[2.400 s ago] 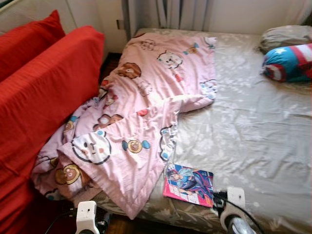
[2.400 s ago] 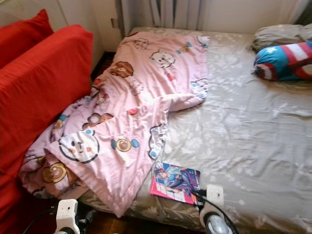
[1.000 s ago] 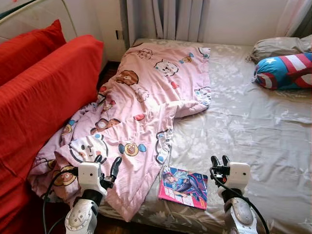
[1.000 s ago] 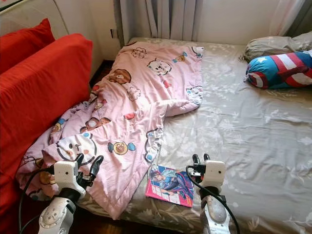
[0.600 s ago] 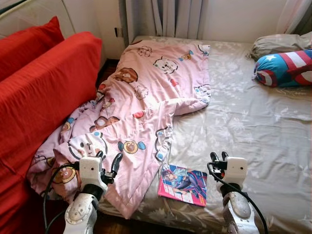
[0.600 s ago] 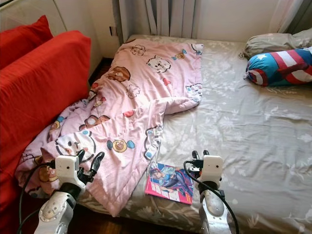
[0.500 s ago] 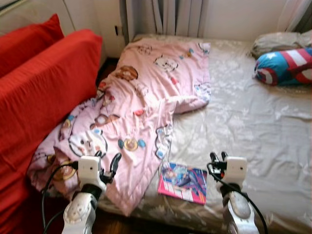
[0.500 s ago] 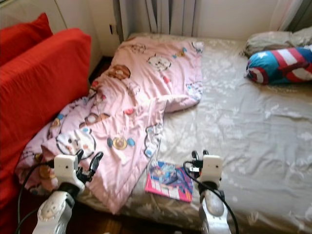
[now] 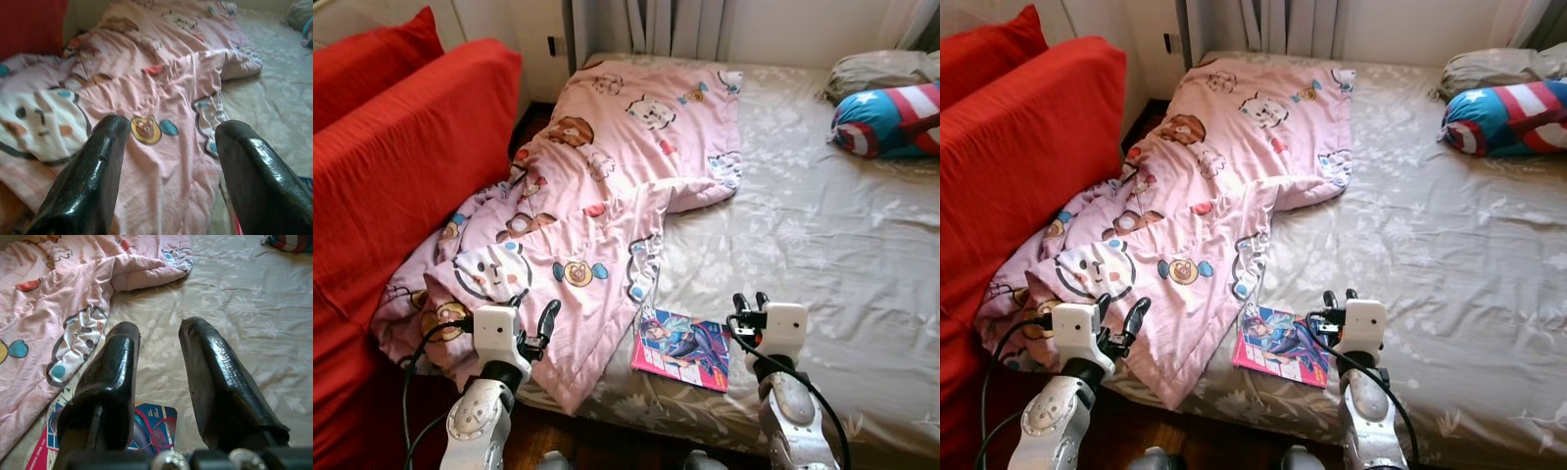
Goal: Clean up the room
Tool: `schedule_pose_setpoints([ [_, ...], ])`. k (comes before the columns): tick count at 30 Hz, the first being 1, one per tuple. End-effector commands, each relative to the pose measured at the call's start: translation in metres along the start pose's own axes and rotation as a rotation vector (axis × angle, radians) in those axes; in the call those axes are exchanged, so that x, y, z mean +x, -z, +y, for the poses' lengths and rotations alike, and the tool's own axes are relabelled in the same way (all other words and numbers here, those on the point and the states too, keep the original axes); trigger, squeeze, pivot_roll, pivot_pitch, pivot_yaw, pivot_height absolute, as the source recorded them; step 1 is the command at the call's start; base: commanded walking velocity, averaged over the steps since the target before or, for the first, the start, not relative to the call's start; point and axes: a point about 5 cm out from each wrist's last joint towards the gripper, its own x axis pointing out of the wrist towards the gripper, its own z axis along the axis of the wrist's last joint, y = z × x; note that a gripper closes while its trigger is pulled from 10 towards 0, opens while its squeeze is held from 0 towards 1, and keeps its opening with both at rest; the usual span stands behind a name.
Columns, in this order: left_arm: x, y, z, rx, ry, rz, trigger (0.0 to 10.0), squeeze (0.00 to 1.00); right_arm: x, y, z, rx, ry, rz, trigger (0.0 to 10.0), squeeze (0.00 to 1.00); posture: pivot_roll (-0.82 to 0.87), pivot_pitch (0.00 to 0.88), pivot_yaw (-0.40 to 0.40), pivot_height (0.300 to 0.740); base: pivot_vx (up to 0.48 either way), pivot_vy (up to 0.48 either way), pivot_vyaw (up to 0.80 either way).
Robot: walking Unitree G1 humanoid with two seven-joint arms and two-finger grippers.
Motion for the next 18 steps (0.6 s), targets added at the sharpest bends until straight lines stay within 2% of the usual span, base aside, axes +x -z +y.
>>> schedule_pose_setpoints([
  [1, -0.0025, 0.0026, -0.0014, -0.008, -0.001, 0.015, 10.0, 0.0, -0.0033, 0.0026, -0.002, 0.022, 0.024, 0.003, 10.0, 0.0, -0.03, 0.167, -0.008, 0.646, 0.0, 0.0, 0.0],
  [18, -0.0037, 0.0041, -0.001, -0.007, 0.0, 0.034, 10.0, 0.0, 0.0001, 0.0046, -0.0002, 0.036, 0.029, 0.022, 10.0, 0.0, -0.02, 0.145, 0.005, 0.646, 0.0, 0.0, 0.0],
])
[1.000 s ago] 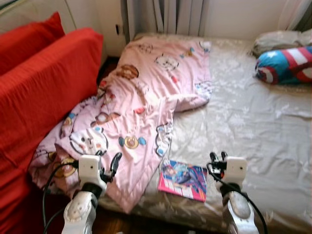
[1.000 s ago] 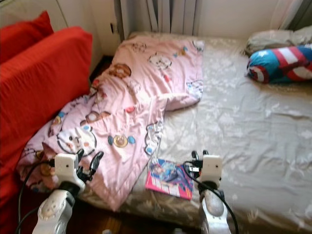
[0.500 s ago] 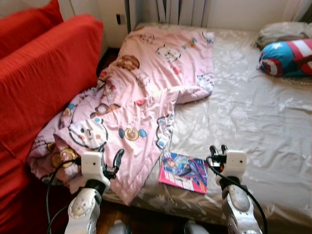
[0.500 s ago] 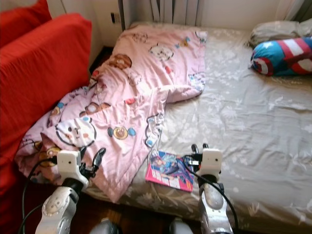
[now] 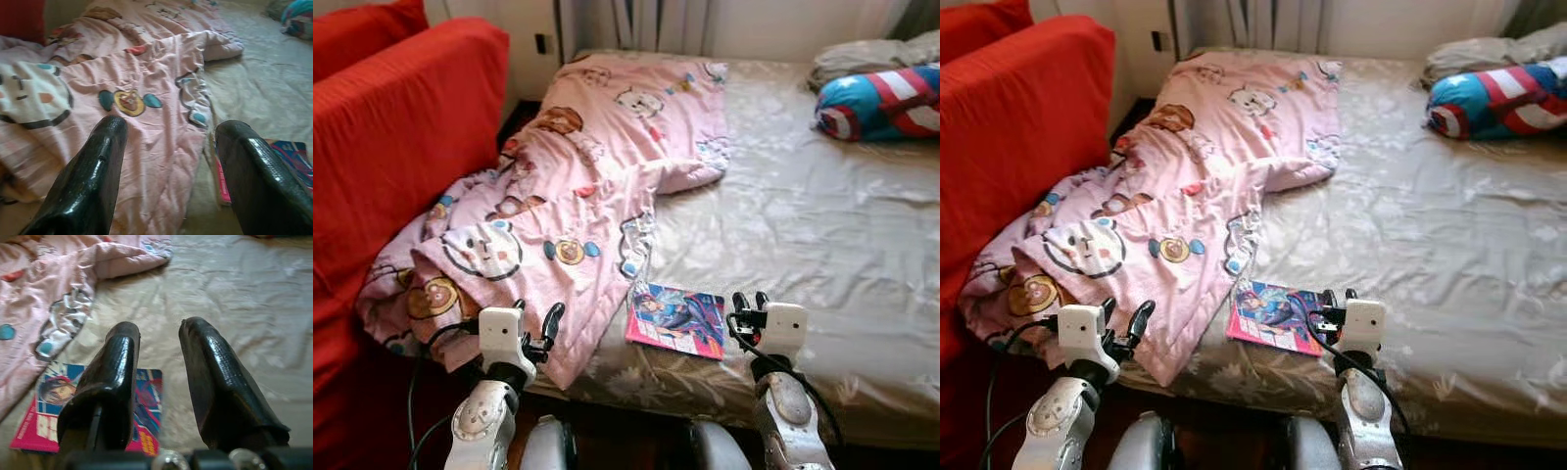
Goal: Clean up the room
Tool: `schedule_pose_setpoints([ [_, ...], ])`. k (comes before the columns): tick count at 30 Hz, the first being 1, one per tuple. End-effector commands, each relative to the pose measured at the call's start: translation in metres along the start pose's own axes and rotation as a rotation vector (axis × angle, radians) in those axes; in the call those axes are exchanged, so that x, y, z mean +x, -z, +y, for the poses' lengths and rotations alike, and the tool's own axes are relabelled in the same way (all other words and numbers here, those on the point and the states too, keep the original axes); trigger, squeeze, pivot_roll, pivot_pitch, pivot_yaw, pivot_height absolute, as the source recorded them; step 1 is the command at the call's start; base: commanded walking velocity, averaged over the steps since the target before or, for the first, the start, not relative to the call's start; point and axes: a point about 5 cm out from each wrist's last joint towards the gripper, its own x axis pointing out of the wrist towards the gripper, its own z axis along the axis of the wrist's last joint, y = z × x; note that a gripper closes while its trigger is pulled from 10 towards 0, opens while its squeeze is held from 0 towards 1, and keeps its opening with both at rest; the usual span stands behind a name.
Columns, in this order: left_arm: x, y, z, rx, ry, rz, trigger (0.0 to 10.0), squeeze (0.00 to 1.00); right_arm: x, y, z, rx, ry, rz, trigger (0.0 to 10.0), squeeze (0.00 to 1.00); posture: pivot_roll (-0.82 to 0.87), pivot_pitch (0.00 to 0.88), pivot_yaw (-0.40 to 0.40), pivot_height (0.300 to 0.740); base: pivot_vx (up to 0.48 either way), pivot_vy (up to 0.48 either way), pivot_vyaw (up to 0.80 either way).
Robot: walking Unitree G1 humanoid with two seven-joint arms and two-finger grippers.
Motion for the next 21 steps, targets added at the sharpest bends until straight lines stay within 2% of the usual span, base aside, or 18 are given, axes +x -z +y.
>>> schedule_pose_setpoints([
  [1, -0.0018, 0.0006, -0.0001, -0.003, 0.002, 0.007, 10.0, 0.0, 0.0006, 0.0019, -0.0018, 0.003, 0.007, 0.014, 10.0, 0.0, -0.02, 0.145, 0.005, 0.646, 0.0, 0.0, 0.0],
  [21, -0.002, 0.0025, -0.0013, -0.011, 0.015, 0.016, 10.0, 0.0, -0.0012, 0.0097, 0.0067, 0.011, -0.052, 0.06, 10.0, 0.0, -0.02, 0.148, 0.01, 0.637, 0.0, 0.0, 0.0],
])
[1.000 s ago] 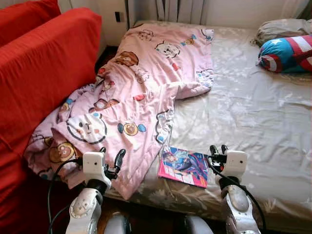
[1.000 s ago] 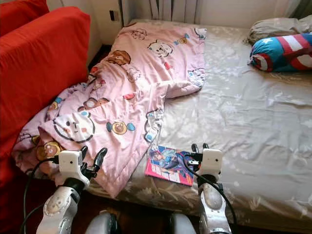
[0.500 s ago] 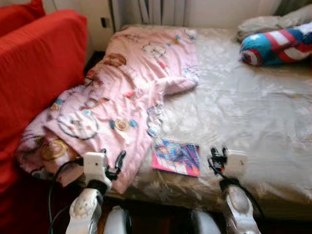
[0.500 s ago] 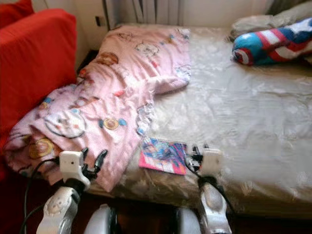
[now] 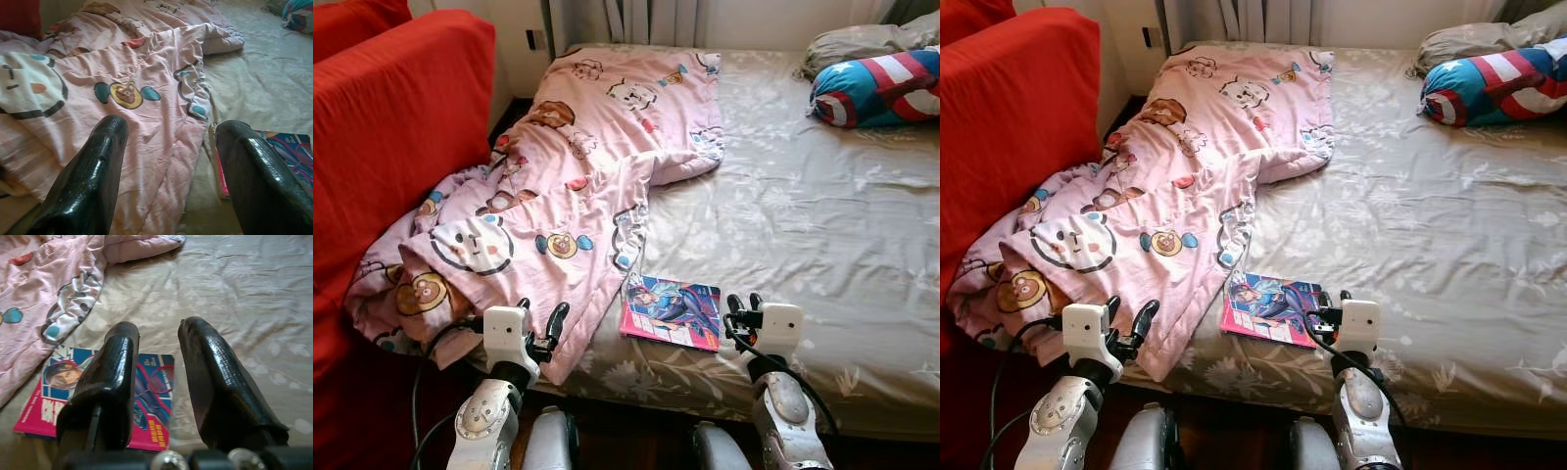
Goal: Clean up the room
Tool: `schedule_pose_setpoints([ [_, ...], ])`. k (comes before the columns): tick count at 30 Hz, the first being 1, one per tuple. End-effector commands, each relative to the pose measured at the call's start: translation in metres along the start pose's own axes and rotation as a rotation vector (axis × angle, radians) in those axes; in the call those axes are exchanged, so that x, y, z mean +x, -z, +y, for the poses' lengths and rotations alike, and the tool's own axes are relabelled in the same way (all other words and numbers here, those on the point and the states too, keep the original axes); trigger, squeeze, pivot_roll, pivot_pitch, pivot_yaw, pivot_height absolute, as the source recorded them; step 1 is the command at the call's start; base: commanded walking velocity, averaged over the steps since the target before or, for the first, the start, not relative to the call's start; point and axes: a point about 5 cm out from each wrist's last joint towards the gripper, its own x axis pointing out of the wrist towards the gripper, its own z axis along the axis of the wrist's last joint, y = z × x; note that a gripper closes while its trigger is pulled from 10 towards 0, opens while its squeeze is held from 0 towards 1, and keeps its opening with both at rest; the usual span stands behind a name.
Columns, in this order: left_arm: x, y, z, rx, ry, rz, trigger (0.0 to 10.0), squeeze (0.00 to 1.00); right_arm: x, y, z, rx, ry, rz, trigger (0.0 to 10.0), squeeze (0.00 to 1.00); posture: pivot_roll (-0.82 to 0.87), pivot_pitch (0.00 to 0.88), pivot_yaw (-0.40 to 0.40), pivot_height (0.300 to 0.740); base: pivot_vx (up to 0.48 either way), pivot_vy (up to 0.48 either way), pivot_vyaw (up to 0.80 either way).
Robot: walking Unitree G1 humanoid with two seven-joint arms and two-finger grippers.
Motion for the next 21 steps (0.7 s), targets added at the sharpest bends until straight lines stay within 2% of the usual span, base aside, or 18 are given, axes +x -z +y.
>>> schedule_pose_setpoints([
  [1, -0.0031, 0.0037, 0.0022, -0.01, -0.005, 0.021, 10.0, 0.0, -0.0021, 0.0067, 0.0, 0.003, -0.003, 0.039, 10.0, 0.0, -0.02, 0.151, 0.01, 0.632, 0.0, 0.0, 0.0],
  [6, -0.0027, 0.0046, 0.0016, -0.011, -0.007, 0.024, 10.0, 0.0, -0.0026, 0.0049, -0.0004, 0.007, -0.007, 0.017, 10.0, 0.0, -0.02, 0.156, 0.01, 0.609, 0.0, 0.0, 0.0],
  [21, -0.0014, 0.0046, -0.0006, -0.008, -0.007, 0.031, 10.0, 0.0, -0.0022, 0.0093, 0.0042, 0.004, -0.034, 0.046, 10.0, 0.0, -0.01, 0.171, 0.011, 0.609, 0.0, 0.0, 0.0],
])
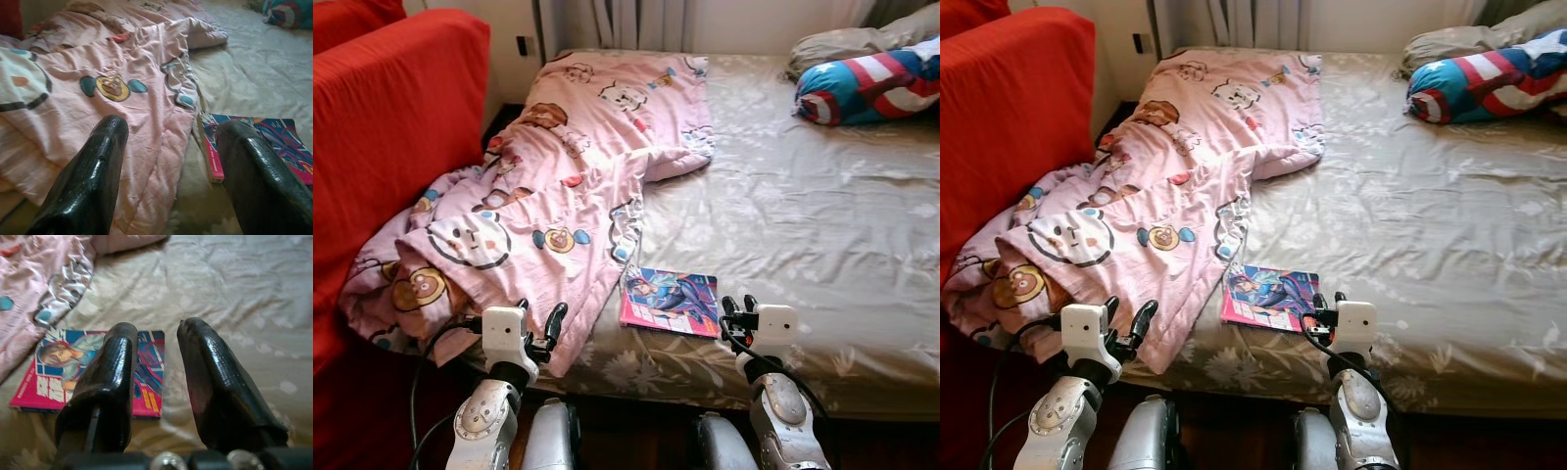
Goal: Clean up the room
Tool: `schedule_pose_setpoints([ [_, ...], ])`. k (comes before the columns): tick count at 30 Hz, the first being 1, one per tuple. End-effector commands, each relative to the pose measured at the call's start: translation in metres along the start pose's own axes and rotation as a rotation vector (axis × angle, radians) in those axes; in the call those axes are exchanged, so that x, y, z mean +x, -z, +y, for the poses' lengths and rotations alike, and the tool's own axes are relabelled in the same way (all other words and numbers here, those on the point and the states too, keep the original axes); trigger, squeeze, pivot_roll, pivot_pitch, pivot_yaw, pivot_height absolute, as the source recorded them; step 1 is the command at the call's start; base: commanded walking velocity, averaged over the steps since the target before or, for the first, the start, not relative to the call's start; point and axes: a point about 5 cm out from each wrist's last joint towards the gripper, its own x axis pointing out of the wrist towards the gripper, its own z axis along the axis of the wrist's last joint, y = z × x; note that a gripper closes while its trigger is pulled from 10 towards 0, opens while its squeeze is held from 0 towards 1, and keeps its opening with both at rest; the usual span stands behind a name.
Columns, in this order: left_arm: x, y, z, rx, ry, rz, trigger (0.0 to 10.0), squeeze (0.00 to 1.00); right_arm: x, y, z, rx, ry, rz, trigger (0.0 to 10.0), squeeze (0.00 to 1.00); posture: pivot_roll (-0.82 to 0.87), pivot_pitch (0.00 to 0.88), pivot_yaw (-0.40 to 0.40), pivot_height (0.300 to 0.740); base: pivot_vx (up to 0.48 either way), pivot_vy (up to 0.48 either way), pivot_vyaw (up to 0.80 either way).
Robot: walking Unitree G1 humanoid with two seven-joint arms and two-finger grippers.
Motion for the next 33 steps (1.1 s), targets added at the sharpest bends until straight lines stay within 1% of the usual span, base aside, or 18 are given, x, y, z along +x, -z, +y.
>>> schedule_pose_setpoints([
  [1, -0.0011, 0.0041, -0.001, -0.01, -0.001, 0.028, 10.0, 0.0, -0.0006, 0.0048, 0.0024, -0.007, -0.014, 0.029, 10.0, 0.0, -0.01, 0.171, 0.011, 0.609, 0.0, 0.0, 0.0],
  [5, -0.0007, 0.0036, -0.0018, -0.02, 0.002, 0.028, 10.0, 0.0, -0.0009, 0.0056, 0.0038, -0.009, -0.021, 0.033, 10.0, 0.0, -0.01, 0.173, 0.013, 0.609, 0.0, 0.0, 0.0],
  [8, -0.0004, 0.0036, -0.0022, -0.029, 0.01, 0.032, 10.0, 0.0, -0.002, 0.0063, 0.0058, -0.049, -0.044, 0.031, 10.0, 0.0, -0.01, 0.173, 0.016, 0.609, 0.0, 0.0, 0.0],
  [10, -0.0003, 0.0032, -0.0021, -0.031, 0.012, 0.032, 10.0, 0.0, -0.0027, 0.0067, 0.0067, -0.06, -0.053, 0.028, 10.0, 0.0, -0.01, 0.175, 0.017, 0.609, 0.0, 0.0, 0.8],
  [13, -0.0001, 0.0028, -0.0019, -0.031, 0.013, 0.032, 10.0, 0.0, -0.0031, 0.0069, 0.0075, -0.05, -0.056, 0.027, 10.0, 0.0, -0.01, 0.176, 0.018, 0.609, 0.0, 0.0, 0.8],
  [33, 0.0001, 0.0013, -0.0017, -0.033, 0.013, 0.031, 10.0, 0.0, -0.002, 0.0088, 0.0071, -0.036, -0.05, 0.038, 10.0, 0.0, -0.01, 0.178, 0.02, 0.609, 0.0, 0.0, 0.0],
])
